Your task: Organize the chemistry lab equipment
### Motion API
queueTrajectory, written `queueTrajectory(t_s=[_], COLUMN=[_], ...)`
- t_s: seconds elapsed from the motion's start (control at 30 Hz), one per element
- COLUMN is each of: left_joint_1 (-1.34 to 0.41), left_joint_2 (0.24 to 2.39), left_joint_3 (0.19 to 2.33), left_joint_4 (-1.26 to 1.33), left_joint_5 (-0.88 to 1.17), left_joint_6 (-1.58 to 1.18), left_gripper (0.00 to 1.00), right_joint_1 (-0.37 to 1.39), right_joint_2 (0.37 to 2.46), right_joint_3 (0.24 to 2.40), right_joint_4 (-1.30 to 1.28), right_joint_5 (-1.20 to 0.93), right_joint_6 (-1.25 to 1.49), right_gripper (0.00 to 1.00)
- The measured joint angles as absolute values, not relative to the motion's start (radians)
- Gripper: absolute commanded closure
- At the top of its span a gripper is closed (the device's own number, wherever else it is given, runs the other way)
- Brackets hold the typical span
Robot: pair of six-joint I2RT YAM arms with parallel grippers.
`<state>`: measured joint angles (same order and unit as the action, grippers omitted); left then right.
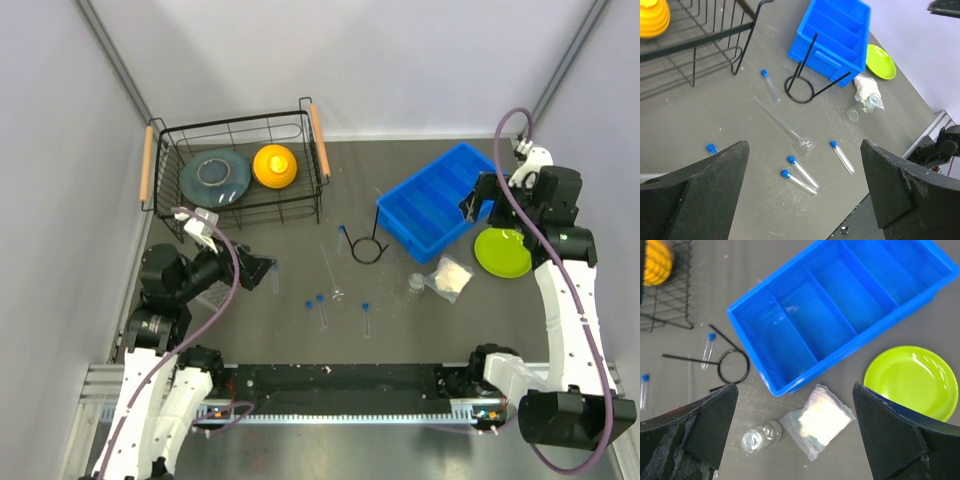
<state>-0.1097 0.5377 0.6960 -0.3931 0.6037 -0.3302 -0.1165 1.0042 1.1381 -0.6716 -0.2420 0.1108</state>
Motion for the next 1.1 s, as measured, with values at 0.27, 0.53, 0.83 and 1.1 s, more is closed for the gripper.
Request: queueTrajectory(t_s=[0.27, 0.53, 0.83, 1.1], left_joint_1=[-0.132, -0.489, -0.678, -0.716], left_joint_2=[0.583, 0.739, 1.12, 1.432], left_joint_3=[0.691, 0.696, 0.815, 0.98], left_joint_4=[-0.278, -0.244, -0.232, -0.157], left_joint_5=[0.699, 0.553, 0.421, 0.347], left_joint_6=[-0.299, -0.205, -0.153, -0.19], left_gripper=[0.01, 0.01, 0.02, 0.14], right_joint_1=[-0.026, 0.083, 0.085, 0.085], right_joint_2=[0.998, 1.002, 0.982, 0.957], right_joint_3=[1.132, 1.097, 1.019, 0.95], right_joint_4=[-0.677, -0.757, -0.783, -0.801], right_joint_5=[-0.579, -0.867, -0.879, -0.873], right_joint_6=[-0.136, -0.361, -0.468, -0.494], right_gripper=[0.01, 0.01, 0.01, 0.01])
